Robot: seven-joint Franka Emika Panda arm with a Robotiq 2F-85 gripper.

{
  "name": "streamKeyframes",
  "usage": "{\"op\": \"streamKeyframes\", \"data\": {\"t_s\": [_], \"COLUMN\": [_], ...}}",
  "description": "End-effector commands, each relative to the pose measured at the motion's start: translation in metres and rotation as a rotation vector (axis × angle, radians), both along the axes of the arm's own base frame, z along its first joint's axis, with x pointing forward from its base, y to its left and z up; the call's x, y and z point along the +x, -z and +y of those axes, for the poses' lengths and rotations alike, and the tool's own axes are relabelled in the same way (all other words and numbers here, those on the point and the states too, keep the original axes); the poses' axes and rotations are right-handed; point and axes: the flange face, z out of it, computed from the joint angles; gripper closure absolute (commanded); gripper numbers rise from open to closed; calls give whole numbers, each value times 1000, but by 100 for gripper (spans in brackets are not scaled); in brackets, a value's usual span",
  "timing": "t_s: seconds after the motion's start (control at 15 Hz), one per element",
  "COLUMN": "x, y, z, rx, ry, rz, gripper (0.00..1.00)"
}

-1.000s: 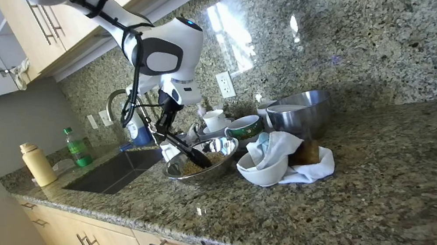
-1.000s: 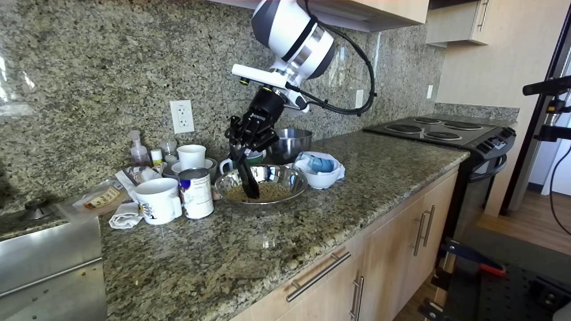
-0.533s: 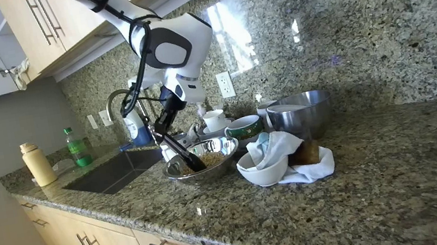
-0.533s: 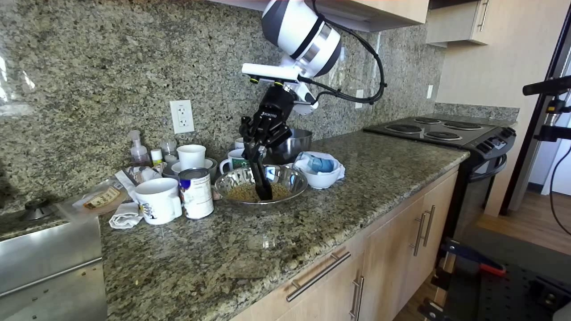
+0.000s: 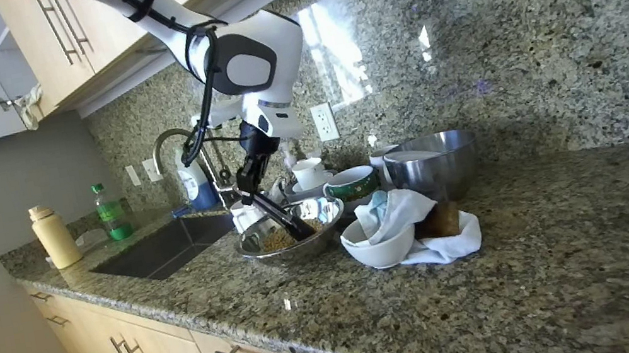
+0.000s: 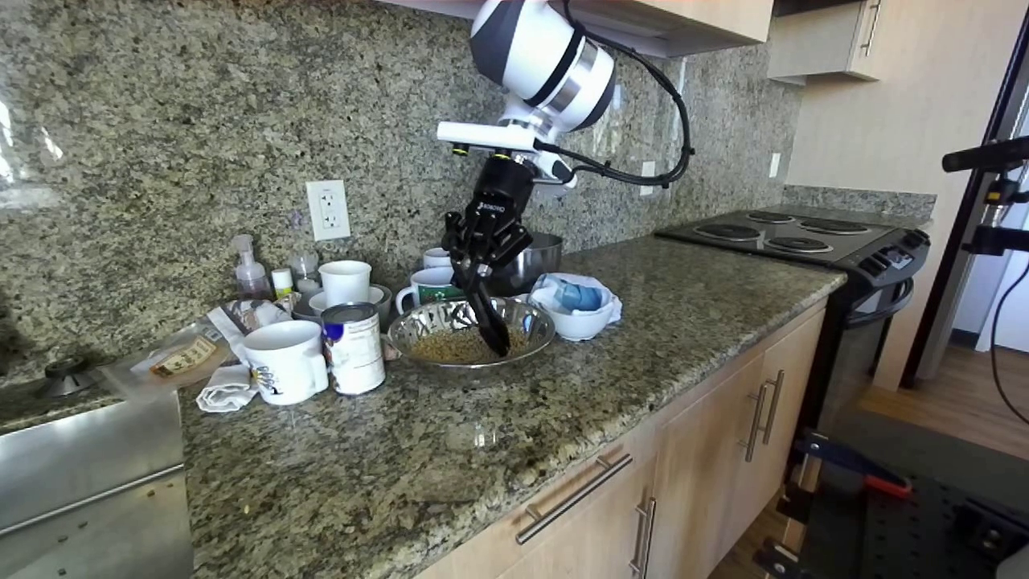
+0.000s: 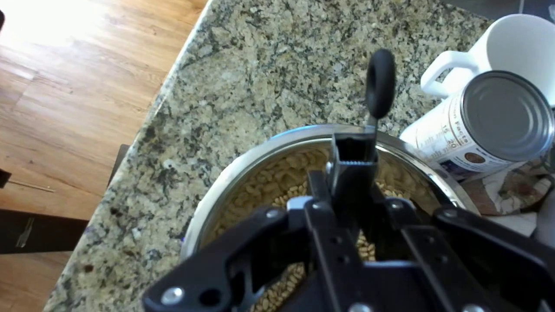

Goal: Use the black/silver object to stir the contents of the silver bowl

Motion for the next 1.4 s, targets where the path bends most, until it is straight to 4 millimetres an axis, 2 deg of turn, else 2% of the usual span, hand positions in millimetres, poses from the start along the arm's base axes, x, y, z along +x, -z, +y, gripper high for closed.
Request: {"op": "streamKeyframes", "data": {"t_s": [0.0, 0.2, 0.53, 1.0, 1.33], "x": [-2, -1, -2, -11, -14], "y": [-9, -19, -46, -93, -104], "z": [4, 1, -16, -53, -80], "rx": [-32, -29, 12, 91, 95], "ry": [26, 54, 127, 205, 286], "rz": [-53, -111, -217, -325, -406], "gripper": [95, 95, 95, 95, 95]}}
